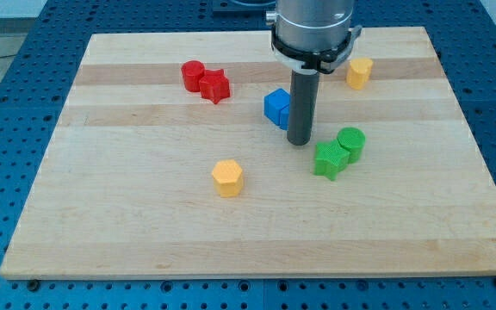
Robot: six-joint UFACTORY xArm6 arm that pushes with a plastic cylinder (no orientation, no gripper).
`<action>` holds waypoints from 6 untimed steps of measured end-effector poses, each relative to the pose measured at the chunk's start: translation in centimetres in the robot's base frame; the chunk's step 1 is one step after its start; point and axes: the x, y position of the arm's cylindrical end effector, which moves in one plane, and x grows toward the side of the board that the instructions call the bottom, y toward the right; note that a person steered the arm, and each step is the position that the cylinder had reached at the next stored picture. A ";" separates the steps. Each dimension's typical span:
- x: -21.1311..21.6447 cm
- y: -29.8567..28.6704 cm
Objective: Place your arm at the left of the hexagon
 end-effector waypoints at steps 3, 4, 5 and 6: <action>1.6 -11.4; 5.5 -13.4; 9.2 -13.4; 9.9 -12.0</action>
